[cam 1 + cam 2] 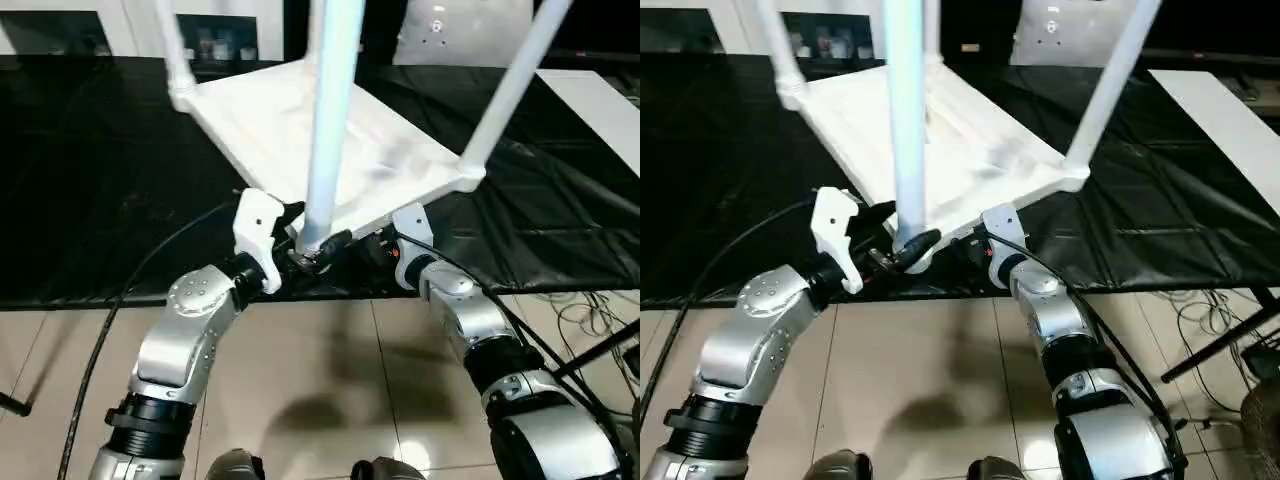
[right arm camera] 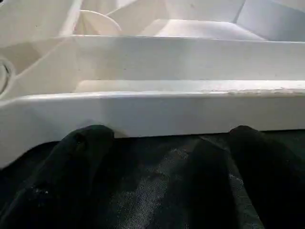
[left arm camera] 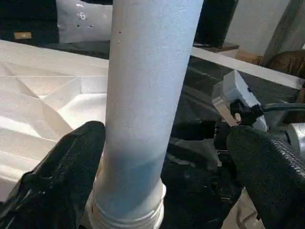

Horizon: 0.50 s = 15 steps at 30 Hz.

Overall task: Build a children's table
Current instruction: Rotate table base

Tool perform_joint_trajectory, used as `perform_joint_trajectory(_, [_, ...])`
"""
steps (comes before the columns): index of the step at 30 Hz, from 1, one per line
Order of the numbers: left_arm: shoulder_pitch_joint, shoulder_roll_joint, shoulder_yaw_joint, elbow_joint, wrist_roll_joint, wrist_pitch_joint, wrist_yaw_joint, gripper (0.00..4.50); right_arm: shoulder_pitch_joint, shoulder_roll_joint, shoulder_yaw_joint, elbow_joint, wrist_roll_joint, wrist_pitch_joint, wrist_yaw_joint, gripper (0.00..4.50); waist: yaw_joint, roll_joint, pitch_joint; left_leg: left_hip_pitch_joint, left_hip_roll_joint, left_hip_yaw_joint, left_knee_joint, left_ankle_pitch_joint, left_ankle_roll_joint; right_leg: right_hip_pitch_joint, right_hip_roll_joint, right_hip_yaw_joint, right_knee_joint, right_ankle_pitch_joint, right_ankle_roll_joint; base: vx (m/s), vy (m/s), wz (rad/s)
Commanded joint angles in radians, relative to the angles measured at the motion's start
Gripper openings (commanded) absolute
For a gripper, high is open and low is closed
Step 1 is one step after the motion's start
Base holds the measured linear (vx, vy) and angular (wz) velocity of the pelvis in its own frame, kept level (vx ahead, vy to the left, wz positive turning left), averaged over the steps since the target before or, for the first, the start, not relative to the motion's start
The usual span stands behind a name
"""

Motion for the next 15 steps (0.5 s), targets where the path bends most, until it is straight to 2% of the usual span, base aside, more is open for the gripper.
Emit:
perform_joint_trajectory(1, [-0.009, -0.028, -0.097, -0.034, -0.015, 0.011, -0.043, 4.48, -0.036, 0.023, 0.015, -0.012, -0.002, -0.040, 0.033, 4.50, 0.001, 0.008, -0.087, 0.017, 0.040, -0.001, -0.065, -0.112, 0.062, 0.055, -0.053, 0.036, -0.053, 0.009, -0.282, 0.000, 0.000, 0.00])
perform_joint_trajectory(10, [-0.008, -0.049, -0.110, -0.044, -0.013, 0.013, -0.045, 4.48, -0.052, 0.028, 0.021, 0.023, -0.010, -0.089, 0.070, 4.50, -0.004, 0.008, -0.086, 0.017, 0.042, -0.001, -0.065, -0.122, 0.073, 0.054, -0.054, 0.035, -0.055, -0.008, -0.295, 0.000, 0.000, 0.00])
perform_joint_trajectory(15, [0.010, -0.032, -0.071, -0.043, -0.002, -0.012, -0.021, 4.48, -0.045, 0.014, -0.003, 0.009, -0.006, -0.102, 0.041, 4.50, -0.006, 0.005, -0.085, 0.016, 0.042, -0.001, -0.065, -0.119, 0.078, 0.054, -0.055, 0.036, -0.056, -0.014, -0.294, 0.000, 0.000, 0.00])
